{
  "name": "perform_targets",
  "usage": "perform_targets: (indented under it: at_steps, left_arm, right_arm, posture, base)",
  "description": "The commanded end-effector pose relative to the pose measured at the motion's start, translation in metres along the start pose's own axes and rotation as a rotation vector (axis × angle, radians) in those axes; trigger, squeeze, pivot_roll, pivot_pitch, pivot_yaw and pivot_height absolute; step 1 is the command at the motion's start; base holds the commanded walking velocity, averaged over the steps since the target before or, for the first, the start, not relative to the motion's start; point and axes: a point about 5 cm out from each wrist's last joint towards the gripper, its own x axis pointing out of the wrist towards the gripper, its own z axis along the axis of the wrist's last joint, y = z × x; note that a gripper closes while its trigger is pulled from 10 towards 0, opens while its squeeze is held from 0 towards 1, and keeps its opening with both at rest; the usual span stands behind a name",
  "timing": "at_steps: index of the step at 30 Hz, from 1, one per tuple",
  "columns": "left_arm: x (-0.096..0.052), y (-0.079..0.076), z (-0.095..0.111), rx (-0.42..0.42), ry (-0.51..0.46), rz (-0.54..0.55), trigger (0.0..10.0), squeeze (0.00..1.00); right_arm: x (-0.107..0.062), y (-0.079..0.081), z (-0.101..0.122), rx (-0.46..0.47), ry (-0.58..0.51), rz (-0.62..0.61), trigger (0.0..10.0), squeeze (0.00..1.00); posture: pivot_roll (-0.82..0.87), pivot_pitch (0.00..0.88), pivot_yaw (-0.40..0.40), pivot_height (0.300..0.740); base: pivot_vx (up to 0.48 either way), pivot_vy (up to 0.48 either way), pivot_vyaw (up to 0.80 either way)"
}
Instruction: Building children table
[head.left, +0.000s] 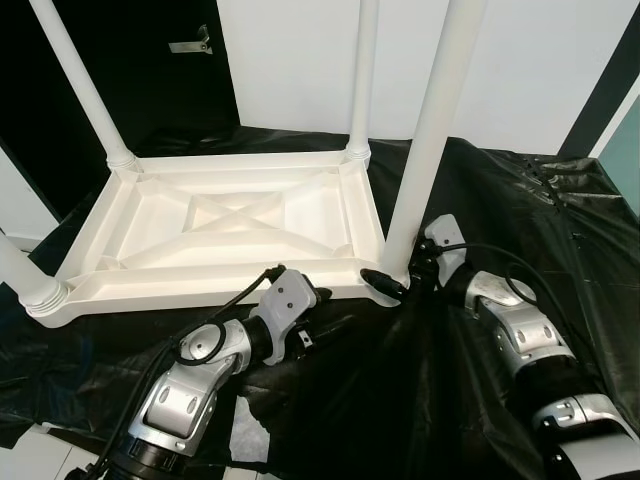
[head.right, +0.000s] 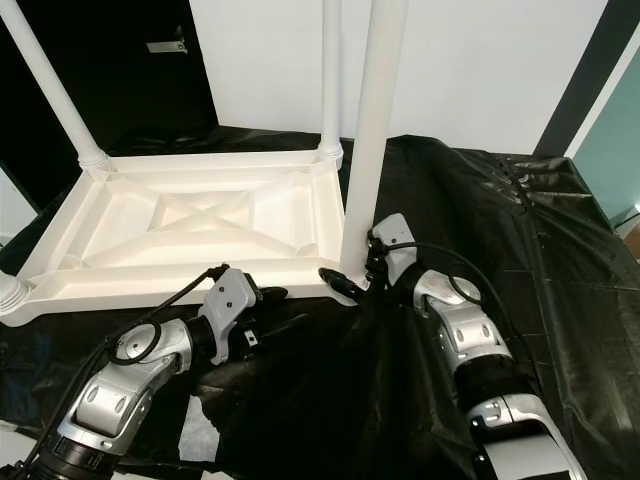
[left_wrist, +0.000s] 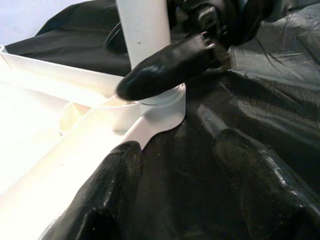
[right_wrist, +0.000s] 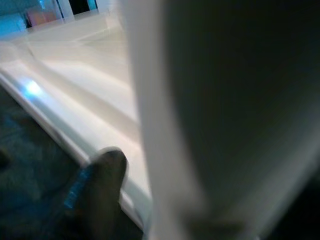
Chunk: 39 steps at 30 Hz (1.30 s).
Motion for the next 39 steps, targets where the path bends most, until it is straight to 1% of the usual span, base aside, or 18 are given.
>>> perform_targets:
  at_steps: [1, 7, 10, 13, 15, 18, 19, 21, 22, 23, 24, 25, 28, 29, 32, 33, 36, 39]
  left_arm:
    - [0.001, 0.002, 0.001, 0.014, 0.005, 0.007, 10.0, 0.0]
    - [0.001, 0.001, 0.0, 0.012, 0.004, 0.012, 10.0, 0.0]
    - [0.001, 0.001, 0.0, 0.01, 0.002, 0.009, 10.0, 0.0]
    - [0.001, 0.0, 0.0, 0.01, 0.002, 0.008, 10.0, 0.0]
    - [0.0, -0.001, 0.0, 0.008, 0.004, 0.003, 10.0, 0.0]
    - [0.0, -0.002, -0.001, 0.005, 0.006, -0.001, 10.0, 0.0]
    - [0.0, -0.002, -0.001, 0.005, 0.006, -0.001, 10.0, 0.0]
    - [0.0, -0.003, -0.002, 0.004, 0.007, -0.004, 10.0, 0.0]
    - [0.0, -0.003, -0.002, 0.004, 0.007, -0.004, 10.0, 0.0]
    - [0.0, -0.003, -0.002, 0.003, 0.007, -0.006, 10.0, 0.0]
    - [0.0, -0.003, -0.002, 0.001, 0.009, -0.009, 10.0, 0.0]
    - [0.0, -0.003, -0.002, 0.001, 0.009, -0.009, 10.0, 0.0]
    - [0.0, -0.003, -0.002, 0.001, 0.009, -0.015, 10.0, 0.0]
    - [0.0, -0.003, -0.002, 0.001, 0.009, -0.015, 10.0, 0.0]
    - [0.001, -0.003, -0.002, 0.005, 0.008, -0.013, 10.0, 0.0]
    - [0.001, -0.002, -0.002, 0.004, 0.006, -0.009, 10.0, 0.0]
    - [0.0, -0.002, -0.002, 0.003, 0.006, -0.003, 10.0, 0.0]
    - [-0.002, -0.003, -0.003, 0.004, 0.01, -0.001, 10.0, 0.0]
  right_arm:
    - [0.002, 0.002, -0.006, -0.003, 0.021, 0.013, 0.0, 0.0]
    - [0.0, 0.003, -0.013, 0.016, 0.031, 0.008, 0.0, 0.0]
    - [-0.003, 0.005, -0.02, 0.05, 0.042, -0.028, 0.0, 0.0]
    - [-0.005, 0.007, -0.023, 0.064, 0.045, -0.044, 0.0, 0.0]
    - [-0.006, 0.01, -0.028, 0.077, 0.061, -0.127, 10.0, 0.0]
    - [-0.007, 0.012, -0.031, 0.089, 0.062, -0.219, 10.0, 0.0]
    - [-0.007, 0.012, -0.031, 0.089, 0.062, -0.219, 10.0, 0.0]
    - [-0.005, 0.015, -0.033, 0.115, 0.062, -0.292, 10.0, 0.0]
    - [-0.005, 0.015, -0.033, 0.115, 0.062, -0.292, 10.0, 0.0]
    - [-0.005, 0.017, -0.034, 0.13, 0.069, -0.325, 10.0, 0.0]
    - [-0.002, 0.021, -0.035, 0.179, 0.08, -0.424, 10.0, 0.0]
    - [-0.002, 0.021, -0.035, 0.179, 0.08, -0.424, 10.0, 0.0]
    - [0.004, 0.029, -0.034, 0.199, 0.09, -0.528, 10.0, 0.0]
    - [0.004, 0.029, -0.034, 0.199, 0.09, -0.528, 10.0, 0.0]
    - [0.013, 0.039, -0.033, 0.236, 0.115, -0.621, 10.0, 0.0]
    - [0.016, 0.042, -0.032, 0.258, 0.112, -0.641, 10.0, 0.0]
    - [0.02, 0.046, -0.029, 0.286, 0.1, -0.667, 10.0, 0.0]
    - [0.023, 0.049, -0.024, 0.301, 0.07, -0.66, 10.0, 0.0]
  posture:
    - [0.03, 0.0, -0.017, 0.74]
    - [0.03, 0.0, -0.017, 0.74]
    - [0.02, 0.0, -0.016, 0.74]
    - [0.02, 0.0, -0.014, 0.74]
    - [0.01, 0.0, -0.011, 0.74]
    - [0.01, 0.0, -0.009, 0.74]
    - [0.01, 0.0, -0.009, 0.74]
    - [0.01, 0.0, -0.007, 0.74]
    - [0.01, 0.0, -0.007, 0.74]
    - [0.01, 0.0, -0.007, 0.74]
    - [0.0, 0.0, -0.004, 0.74]
    - [0.0, 0.0, -0.004, 0.74]
    - [0.0, 0.0, -0.005, 0.74]
    - [0.0, 0.0, -0.005, 0.74]
    - [0.01, 0.0, -0.014, 0.74]
    - [0.02, 0.0, -0.02, 0.74]
    - [0.03, 0.0, -0.027, 0.74]
    - [0.03, 0.0, -0.031, 0.74]
  base:
    - [0.0, 0.0, 0.0]
    - [0.0, 0.0, 0.0]
    - [0.0, 0.0, 0.0]
    - [0.0, 0.0, 0.0]
    - [0.0, 0.0, 0.0]
    - [0.0, 0.0, 0.0]
    - [0.0, 0.0, 0.0]
    - [0.0, 0.0, 0.0]
    - [0.0, 0.0, 0.0]
    - [0.0, 0.0, 0.0]
    - [0.0, 0.0, 0.0]
    - [0.0, 0.0, 0.0]
    - [0.0, 0.0, 0.0]
    - [0.0, 0.0, 0.0]
    - [0.0, 0.0, 0.0]
    - [0.0, 0.0, 0.0]
    - [0.0, 0.0, 0.0]
    - [0.0, 0.0, 0.0]
